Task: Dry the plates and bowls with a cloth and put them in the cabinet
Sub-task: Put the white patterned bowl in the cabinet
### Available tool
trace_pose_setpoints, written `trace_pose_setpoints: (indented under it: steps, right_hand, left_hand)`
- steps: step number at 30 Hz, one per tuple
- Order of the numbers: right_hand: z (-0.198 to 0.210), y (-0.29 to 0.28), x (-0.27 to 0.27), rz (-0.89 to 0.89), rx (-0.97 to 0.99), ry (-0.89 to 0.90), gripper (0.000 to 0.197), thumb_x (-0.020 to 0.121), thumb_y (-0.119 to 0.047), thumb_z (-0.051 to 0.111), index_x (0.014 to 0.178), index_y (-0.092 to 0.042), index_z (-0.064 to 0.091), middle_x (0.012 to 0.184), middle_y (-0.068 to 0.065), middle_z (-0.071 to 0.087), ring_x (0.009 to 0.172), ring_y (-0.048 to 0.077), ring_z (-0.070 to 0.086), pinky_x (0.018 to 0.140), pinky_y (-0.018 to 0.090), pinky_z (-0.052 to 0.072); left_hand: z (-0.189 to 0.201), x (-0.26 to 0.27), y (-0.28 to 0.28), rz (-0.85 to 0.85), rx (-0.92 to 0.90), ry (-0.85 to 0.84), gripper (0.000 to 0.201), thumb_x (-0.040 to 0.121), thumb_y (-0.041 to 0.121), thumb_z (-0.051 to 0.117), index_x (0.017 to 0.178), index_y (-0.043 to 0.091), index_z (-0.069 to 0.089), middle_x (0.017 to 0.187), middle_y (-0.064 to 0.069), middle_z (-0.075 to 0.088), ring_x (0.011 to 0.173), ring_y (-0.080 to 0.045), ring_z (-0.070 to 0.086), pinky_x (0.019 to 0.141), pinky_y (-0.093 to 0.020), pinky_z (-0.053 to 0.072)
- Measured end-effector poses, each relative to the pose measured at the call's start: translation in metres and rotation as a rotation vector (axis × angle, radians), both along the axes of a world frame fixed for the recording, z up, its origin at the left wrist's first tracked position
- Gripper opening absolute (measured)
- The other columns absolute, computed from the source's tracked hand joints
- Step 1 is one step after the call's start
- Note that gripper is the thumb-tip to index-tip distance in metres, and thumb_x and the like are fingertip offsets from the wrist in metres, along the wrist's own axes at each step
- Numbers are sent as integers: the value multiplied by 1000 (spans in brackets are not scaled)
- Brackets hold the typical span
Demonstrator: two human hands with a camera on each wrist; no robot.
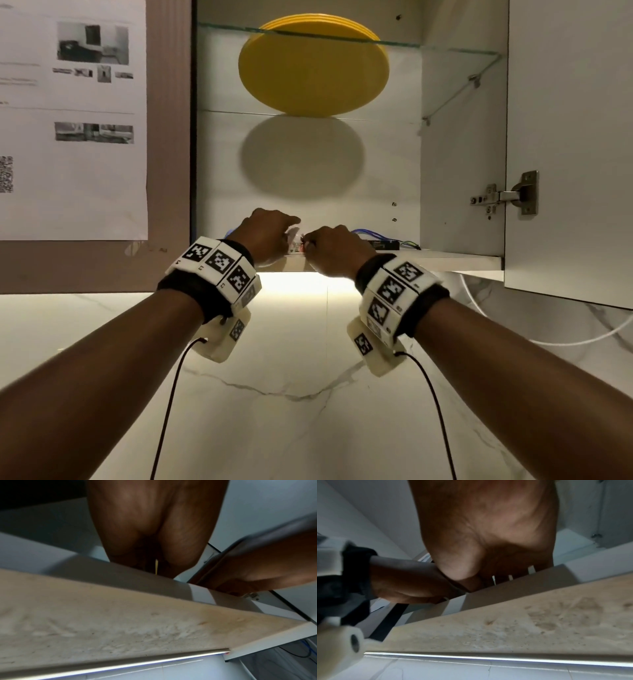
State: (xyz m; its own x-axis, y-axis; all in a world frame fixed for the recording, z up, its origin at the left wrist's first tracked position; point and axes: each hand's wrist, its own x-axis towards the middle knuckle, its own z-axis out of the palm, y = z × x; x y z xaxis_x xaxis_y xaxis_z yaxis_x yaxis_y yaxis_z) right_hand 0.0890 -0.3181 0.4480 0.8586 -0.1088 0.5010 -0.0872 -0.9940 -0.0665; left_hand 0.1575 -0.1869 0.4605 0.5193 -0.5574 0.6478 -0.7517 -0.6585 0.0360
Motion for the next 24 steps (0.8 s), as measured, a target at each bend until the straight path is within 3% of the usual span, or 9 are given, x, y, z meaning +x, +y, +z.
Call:
trace_pose_setpoints:
  steps: [3,5,7,12,15,18,21,24]
  right_hand:
    - [13,4,10,-11,8,176,35,103,-21,35,128,-8,56,122,12,61,109,29,56,87,35,42]
    - [18,7,12,-36,9,230,41,107,-21,31,143,-8,43,144,12,49,129,28,47,101,34,36]
    - [21,9,13,-34,14,248,42,108,-21,29,147,-7,37,152,11,41,138,27,40,109,33,29]
    - [20,7,12,-28,66,207,41,108,-20,29,145,-5,39,150,12,43,136,28,41,108,32,30]
    - [9,-2,13,12,119,-6,41,102,-25,41,141,-12,47,145,11,50,130,29,48,104,36,38]
    - [-19,-6,-1,224,242,-456,34,94,-17,56,127,-15,60,126,7,65,115,25,60,99,36,47]
    - [-61,0,-22,389,230,-813,23,88,-6,56,108,-10,66,107,5,70,100,22,63,91,33,48]
    - [-107,1,-37,295,113,-944,22,82,-8,58,102,-10,66,111,5,64,110,21,55,94,26,38]
  left_hand:
    - [2,-4,0,63,88,93,27,103,17,46,111,17,72,116,-7,68,104,-25,59,86,-31,45]
    - [3,-2,-2,106,129,150,31,103,16,44,122,14,69,125,-5,65,113,-26,58,93,-31,45]
    - [4,1,-4,147,154,183,34,104,16,42,131,11,63,135,-9,60,122,-29,56,103,-35,44]
    - [1,0,-1,143,82,227,36,105,19,40,132,17,63,136,-11,60,123,-30,55,106,-38,42]
    - [-11,0,7,92,-81,115,36,104,38,41,123,23,69,123,-12,67,115,-32,58,98,-41,46]
    - [-37,-8,13,34,-282,-129,46,104,49,35,117,21,70,113,-7,71,111,-32,62,100,-44,44]
    - [-75,-15,15,-141,-423,-311,42,104,39,35,121,13,64,128,-6,65,136,-29,46,118,-51,24]
    - [-128,-25,13,-210,-407,-386,35,101,29,46,130,12,57,146,-10,50,145,-27,34,120,-48,24]
